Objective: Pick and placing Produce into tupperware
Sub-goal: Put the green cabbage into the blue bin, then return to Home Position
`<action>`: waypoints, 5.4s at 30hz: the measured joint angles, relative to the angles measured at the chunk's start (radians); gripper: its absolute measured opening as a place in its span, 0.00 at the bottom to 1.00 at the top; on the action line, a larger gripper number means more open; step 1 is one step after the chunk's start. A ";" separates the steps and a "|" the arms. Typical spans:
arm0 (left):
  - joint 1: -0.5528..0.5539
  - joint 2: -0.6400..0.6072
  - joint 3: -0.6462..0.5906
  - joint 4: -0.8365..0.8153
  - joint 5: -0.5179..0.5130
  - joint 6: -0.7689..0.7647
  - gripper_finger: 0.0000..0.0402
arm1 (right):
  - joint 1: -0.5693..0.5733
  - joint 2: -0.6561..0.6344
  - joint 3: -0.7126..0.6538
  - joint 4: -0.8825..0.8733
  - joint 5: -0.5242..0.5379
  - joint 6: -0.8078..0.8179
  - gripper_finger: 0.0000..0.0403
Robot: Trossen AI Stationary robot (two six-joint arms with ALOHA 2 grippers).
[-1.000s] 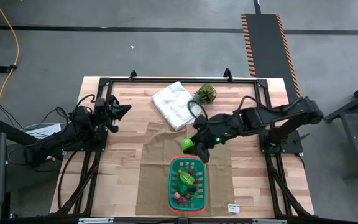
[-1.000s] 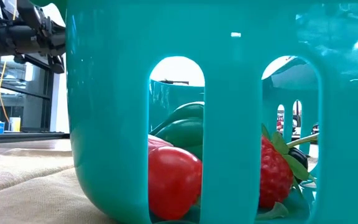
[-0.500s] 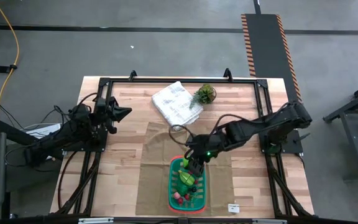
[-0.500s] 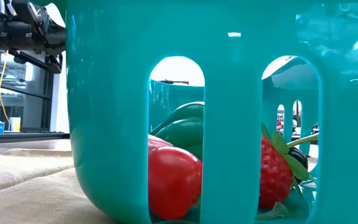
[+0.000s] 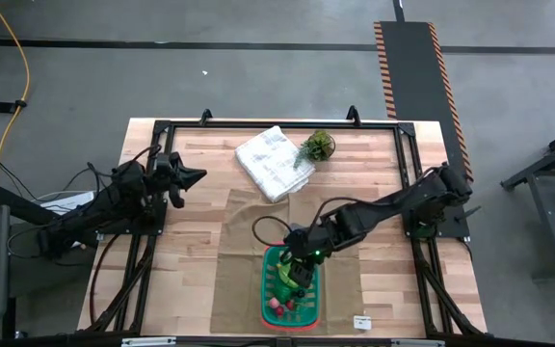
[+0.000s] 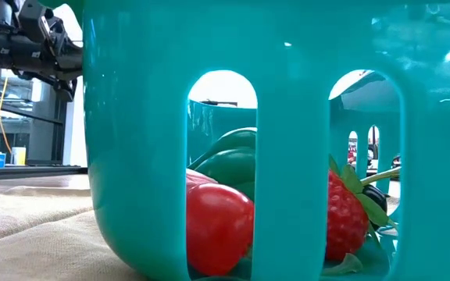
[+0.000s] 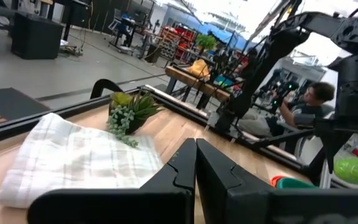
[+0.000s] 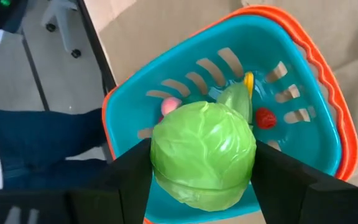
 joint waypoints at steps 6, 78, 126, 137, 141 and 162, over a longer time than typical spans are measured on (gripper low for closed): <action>0.000 0.000 0.000 -0.029 0.004 -0.003 0.00 | 0.009 0.050 0.000 0.022 -0.026 -0.041 0.54; -0.002 0.000 0.000 -0.228 0.011 -0.004 0.00 | 0.068 0.214 0.008 0.454 0.004 -0.165 0.67; -0.478 -0.002 -0.001 -0.226 -0.049 -0.004 0.00 | -0.052 -0.573 -0.556 1.223 0.359 -0.514 0.67; -0.478 -0.002 -0.001 -0.226 -0.049 -0.004 0.00 | -0.287 -0.636 -0.742 1.303 0.040 -0.416 0.66; -0.478 -0.002 -0.001 -0.227 -0.049 -0.004 0.00 | -0.339 -0.702 -0.745 1.179 -0.067 -0.423 0.63; -0.478 -0.002 -0.001 -0.226 -0.049 -0.004 0.00 | -0.322 -1.327 -1.312 1.147 -0.072 -0.522 0.61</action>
